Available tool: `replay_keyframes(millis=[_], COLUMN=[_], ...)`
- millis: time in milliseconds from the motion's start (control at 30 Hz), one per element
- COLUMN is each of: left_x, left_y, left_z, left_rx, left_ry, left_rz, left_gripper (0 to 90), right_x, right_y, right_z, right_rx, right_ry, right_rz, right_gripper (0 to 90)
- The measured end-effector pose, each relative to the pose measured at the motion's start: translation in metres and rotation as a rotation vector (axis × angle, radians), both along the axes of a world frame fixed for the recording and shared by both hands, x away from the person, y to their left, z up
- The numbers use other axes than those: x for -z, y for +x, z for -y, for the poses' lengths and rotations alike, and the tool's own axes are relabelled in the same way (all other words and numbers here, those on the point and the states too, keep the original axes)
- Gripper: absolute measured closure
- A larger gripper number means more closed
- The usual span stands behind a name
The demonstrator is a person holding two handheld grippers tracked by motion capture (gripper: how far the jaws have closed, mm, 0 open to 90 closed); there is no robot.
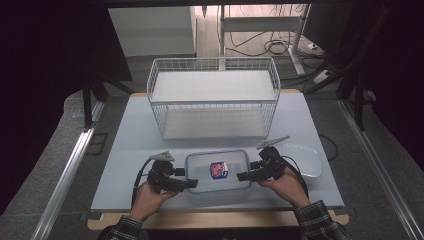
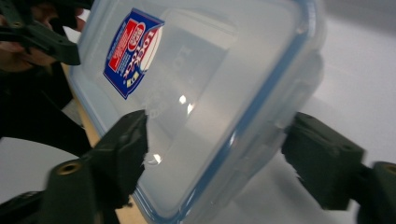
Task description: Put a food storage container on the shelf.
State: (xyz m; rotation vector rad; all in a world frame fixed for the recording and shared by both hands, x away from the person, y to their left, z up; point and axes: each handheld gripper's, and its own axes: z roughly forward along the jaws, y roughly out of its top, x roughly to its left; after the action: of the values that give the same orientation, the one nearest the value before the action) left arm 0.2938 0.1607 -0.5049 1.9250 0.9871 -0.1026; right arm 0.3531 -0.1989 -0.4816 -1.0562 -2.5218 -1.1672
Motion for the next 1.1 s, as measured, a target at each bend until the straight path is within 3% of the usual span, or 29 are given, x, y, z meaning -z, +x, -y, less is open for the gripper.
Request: replay_keyframes(millis=[200, 400, 500, 633, 900, 1100], left_x=[0.004, 0.010, 0.007, 0.008, 0.004, -0.001], left_y=[-0.004, -0.004, -0.006, -0.006, -0.008, -0.011], left_z=[-0.003, 0.000, -0.004, -0.016, -0.014, -0.014], left_rx=[-0.045, -0.020, -0.031, -0.034, -0.075, -0.089], left_ry=[-0.064, -0.068, -0.084, -0.156, -0.139, -0.107], left_rz=[-0.011, -0.035, -0.035, -0.074, -0.058, -0.021], left_gripper=[37.5, 27.8, 33.1, 49.0, 49.6, 51.0], right_x=[0.000, -0.001, -0.001, -0.002, -0.004, -0.007], right_y=[-0.003, -0.011, -0.014, -0.018, -0.022, -0.029], right_z=[0.011, 0.013, 0.014, 0.018, 0.015, 0.010], right_rx=[0.022, 0.026, 0.032, 0.047, 0.098, 0.110], right_ry=[0.059, 0.059, 0.064, 0.096, 0.103, 0.086], right_rz=[-0.032, -0.012, -0.015, -0.034, -0.033, 0.029], right_gripper=[36.5, 40.4, 41.1, 47.7, 49.7, 50.7])
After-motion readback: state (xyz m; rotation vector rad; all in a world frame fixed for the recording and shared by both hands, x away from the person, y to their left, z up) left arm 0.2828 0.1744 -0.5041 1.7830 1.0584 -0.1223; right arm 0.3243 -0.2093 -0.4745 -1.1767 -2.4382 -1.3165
